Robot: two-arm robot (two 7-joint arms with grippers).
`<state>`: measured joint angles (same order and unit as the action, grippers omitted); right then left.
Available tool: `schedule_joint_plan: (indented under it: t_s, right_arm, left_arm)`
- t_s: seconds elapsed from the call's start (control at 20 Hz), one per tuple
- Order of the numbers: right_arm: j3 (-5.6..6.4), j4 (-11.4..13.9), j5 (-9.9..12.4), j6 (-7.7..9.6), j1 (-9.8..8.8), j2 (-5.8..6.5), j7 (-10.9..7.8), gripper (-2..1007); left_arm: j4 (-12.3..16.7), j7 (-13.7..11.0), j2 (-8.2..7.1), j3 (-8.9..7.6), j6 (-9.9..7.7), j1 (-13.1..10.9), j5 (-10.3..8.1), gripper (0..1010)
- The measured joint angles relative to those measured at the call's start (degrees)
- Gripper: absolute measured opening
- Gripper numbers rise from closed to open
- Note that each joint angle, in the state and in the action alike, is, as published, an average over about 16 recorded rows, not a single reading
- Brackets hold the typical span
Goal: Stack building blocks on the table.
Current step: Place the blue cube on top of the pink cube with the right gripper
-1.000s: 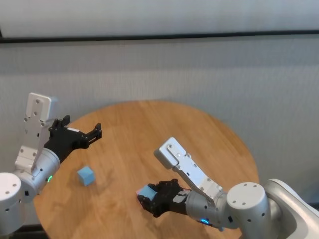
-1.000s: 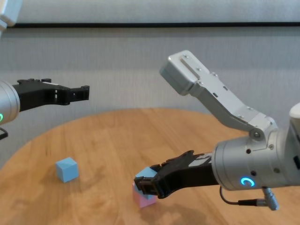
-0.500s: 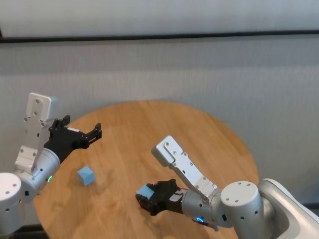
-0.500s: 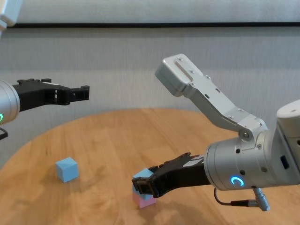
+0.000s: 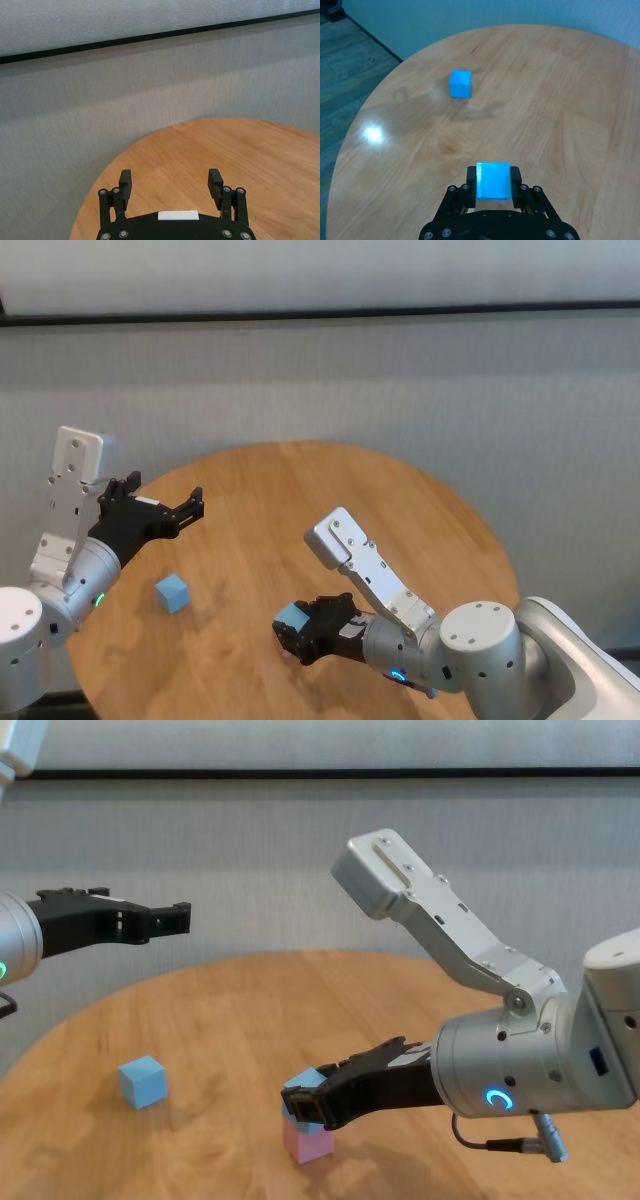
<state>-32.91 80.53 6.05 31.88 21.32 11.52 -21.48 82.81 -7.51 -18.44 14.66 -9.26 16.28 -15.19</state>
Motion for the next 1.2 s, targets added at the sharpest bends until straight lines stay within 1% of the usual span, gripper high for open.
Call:
schedule_joint_plan:
  t_s: [0.3,0.7,0.95,1.2]
  right_arm:
    - [0.73,-1.12,-0.44,-0.2,0.38,-1.19,0.02,369]
    - [1.69,-2.81,-0.93,0.08,1.18,-2.72,-0.21,369]
    - [2.11,-3.39,-1.18,0.47,1.56,-3.22,-0.67,369]
    - [2.28,-3.46,-1.37,1.13,1.76,-3.29,-1.24,369]
  left_arm:
    - [0.0,0.0,0.0,0.0,0.0,0.0,0.0,999]
    - [0.0,0.0,0.0,0.0,0.0,0.0,0.0,999]
    - [0.0,0.0,0.0,0.0,0.0,0.0,0.0,999]
    - [0.0,0.0,0.0,0.0,0.0,0.0,0.0,999]
